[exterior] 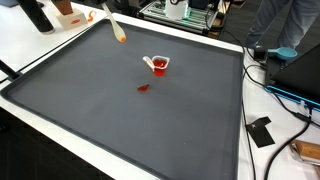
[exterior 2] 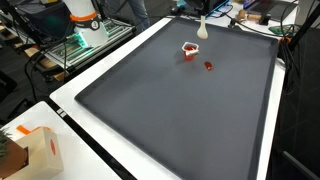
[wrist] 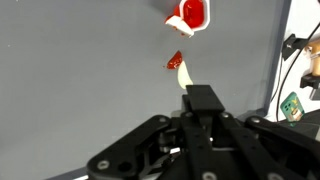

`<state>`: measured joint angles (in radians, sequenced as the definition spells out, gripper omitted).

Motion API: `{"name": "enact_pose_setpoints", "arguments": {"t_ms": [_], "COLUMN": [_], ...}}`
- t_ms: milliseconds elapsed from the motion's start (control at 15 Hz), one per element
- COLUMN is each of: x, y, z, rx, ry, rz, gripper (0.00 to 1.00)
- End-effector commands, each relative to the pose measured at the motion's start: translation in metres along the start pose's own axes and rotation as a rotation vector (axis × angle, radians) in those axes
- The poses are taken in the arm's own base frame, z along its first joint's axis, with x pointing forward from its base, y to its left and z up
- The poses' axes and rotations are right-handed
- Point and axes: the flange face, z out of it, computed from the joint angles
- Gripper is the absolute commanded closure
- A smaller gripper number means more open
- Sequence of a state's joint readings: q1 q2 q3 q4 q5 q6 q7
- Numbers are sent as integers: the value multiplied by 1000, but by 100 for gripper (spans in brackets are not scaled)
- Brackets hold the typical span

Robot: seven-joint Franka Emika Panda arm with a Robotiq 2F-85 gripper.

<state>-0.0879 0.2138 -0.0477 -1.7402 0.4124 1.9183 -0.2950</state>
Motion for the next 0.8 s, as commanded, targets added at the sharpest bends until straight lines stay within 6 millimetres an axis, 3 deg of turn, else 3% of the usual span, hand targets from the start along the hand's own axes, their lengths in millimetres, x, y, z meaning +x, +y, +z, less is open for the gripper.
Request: {"name": "enact_pose_setpoints", "arguments": {"t_ms": [0,400,733], "x": [-17,-33,-43], "y": [-41,-111,-146], "z": [-7,7,27], "rx": [-110,-256,-334], "ry": [20,41,59], "rz": [-102,-285,-368], "gripper": [97,97,97]}}
